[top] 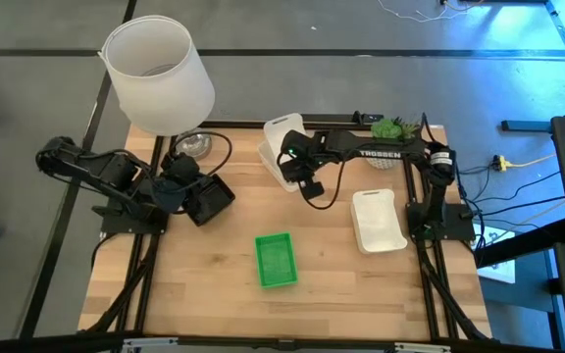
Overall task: Stack baskets by color
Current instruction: Stack the middle white bin on the white bin
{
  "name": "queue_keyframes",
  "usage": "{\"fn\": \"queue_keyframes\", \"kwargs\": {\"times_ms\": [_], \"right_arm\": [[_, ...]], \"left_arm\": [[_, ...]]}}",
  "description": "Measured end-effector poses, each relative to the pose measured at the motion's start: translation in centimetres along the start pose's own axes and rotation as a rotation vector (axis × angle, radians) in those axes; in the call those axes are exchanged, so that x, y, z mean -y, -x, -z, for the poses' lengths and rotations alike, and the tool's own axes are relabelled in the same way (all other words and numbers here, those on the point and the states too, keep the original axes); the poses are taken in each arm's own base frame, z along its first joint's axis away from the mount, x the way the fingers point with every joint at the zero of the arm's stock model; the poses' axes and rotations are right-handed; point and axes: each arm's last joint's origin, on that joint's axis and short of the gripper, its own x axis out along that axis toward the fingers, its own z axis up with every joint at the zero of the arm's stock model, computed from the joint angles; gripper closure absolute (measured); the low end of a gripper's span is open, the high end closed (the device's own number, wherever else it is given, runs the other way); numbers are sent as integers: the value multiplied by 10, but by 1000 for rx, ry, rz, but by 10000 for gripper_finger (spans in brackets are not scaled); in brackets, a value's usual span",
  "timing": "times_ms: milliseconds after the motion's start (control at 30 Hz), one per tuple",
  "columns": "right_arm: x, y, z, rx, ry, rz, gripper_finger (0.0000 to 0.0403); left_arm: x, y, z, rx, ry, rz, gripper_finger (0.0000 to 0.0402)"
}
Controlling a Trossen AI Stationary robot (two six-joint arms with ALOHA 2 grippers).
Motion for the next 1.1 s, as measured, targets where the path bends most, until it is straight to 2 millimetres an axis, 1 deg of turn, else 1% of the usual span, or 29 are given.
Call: {"fn": "queue_keyframes", "kwargs": {"times_ms": [100,233,333,433,567,800,933,1100], "right_arm": [[0,10,-7,-50,73,50,401],[-3,26,-18,-46,134,37,401],[-7,33,-22,-56,176,9,402],[-10,33,-20,-56,189,-33,402],[-8,28,-17,-79,172,-48,402],[-6,23,-15,-48,164,-108,401],[-3,21,-13,-50,130,-112,382],[-3,21,-13,-41,134,-109,342]], "left_arm": [[0,0,0,0,0,0,401],[0,0,0,0,1,0,401],[0,0,0,0,0,0,401],[0,0,0,0,0,0,401],[0,0,0,0,0,0,401],[0,0,0,0,-1,0,401],[0,0,0,0,-1,0,401],[0,0,0,0,-1,0,401]]}}
